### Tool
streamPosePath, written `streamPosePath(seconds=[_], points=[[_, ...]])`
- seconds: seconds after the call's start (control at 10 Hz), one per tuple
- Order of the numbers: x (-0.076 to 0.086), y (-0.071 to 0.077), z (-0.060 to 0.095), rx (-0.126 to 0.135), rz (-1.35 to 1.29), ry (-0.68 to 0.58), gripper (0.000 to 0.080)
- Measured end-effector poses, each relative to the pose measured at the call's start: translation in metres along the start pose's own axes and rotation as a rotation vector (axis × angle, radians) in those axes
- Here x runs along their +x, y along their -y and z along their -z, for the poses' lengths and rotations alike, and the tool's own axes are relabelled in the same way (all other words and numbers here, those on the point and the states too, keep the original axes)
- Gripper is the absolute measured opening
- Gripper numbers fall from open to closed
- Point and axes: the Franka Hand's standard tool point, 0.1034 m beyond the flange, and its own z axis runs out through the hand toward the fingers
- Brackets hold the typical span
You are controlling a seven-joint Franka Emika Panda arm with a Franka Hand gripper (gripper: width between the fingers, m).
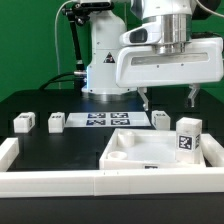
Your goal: Assemble square table
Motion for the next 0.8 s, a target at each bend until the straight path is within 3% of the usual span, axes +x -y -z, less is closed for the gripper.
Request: streamPosePath(seconds=[0.8], points=[[-0.039, -0.003, -0.008, -0.006, 0.008, 0.054, 0.0649]])
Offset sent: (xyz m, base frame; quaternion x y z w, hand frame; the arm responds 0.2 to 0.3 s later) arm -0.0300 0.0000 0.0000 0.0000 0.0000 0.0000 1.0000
